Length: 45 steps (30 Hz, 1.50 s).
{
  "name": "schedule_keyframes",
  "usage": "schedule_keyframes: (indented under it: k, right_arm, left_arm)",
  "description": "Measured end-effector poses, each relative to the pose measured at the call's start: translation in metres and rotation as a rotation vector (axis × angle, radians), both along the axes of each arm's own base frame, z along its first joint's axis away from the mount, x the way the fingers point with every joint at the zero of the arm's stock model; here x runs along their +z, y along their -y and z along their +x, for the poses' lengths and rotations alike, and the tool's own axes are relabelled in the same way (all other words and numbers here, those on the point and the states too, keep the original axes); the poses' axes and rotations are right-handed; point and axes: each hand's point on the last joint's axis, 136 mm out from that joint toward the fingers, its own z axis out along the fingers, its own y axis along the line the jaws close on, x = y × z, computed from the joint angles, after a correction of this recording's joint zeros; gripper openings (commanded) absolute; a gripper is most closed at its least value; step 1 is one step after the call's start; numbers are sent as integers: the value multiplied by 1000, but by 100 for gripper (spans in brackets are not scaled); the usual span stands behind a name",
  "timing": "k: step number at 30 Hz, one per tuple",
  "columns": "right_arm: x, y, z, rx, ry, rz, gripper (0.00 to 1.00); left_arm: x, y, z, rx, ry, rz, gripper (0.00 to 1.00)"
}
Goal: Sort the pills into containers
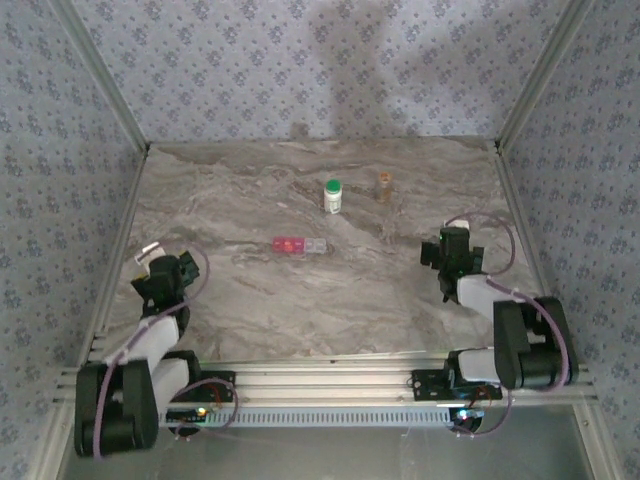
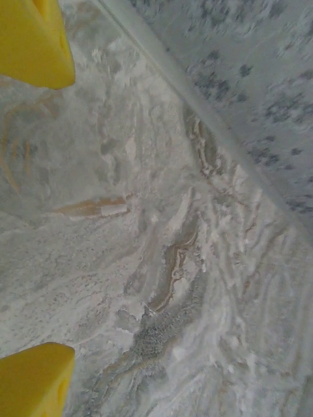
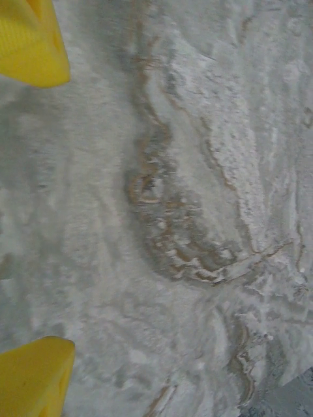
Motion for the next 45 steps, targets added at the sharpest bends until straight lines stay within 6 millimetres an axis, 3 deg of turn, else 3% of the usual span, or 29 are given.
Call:
schedule_keyframes:
  k: [5, 8, 14, 22, 28, 30, 33, 34, 36, 40, 45]
  right_arm:
    - [15, 1, 38, 8, 70, 9, 100]
    - [20, 3, 52, 15, 106, 3, 100]
    - [22, 1, 55, 34, 160, -17, 100]
    - [-2, -1, 25, 80, 204, 0, 100]
    - [10, -9, 33, 125, 263, 20, 100]
    - [11, -10, 33, 131, 268, 23, 100]
    - [12, -11, 34, 134, 274, 25, 100]
    - [12, -11, 34, 135, 275, 26, 100]
    - [13, -11, 35, 139, 276, 28, 100]
    - [13, -12, 35, 149, 277, 37, 100]
    - [16, -7, 40, 158, 282, 63, 100]
  left_arm:
    - [0, 21, 53, -137, 10, -83, 99]
    - [5, 33, 70, -214, 28, -112, 99]
    - [10, 43, 76, -282, 42, -111, 99]
    - [21, 42, 79, -308, 94, -49, 99]
    - [25, 45, 79, -336, 138, -17, 99]
    - [16, 50, 83, -382, 164, -9, 99]
    - [-20, 74, 83, -514, 49, -18, 99]
    - [-21, 81, 84, -541, 44, -9, 99]
    - [-16, 90, 88, -574, 52, 2, 99]
    - [1, 83, 104, -542, 85, 36, 99]
    - [2, 79, 105, -513, 77, 54, 99]
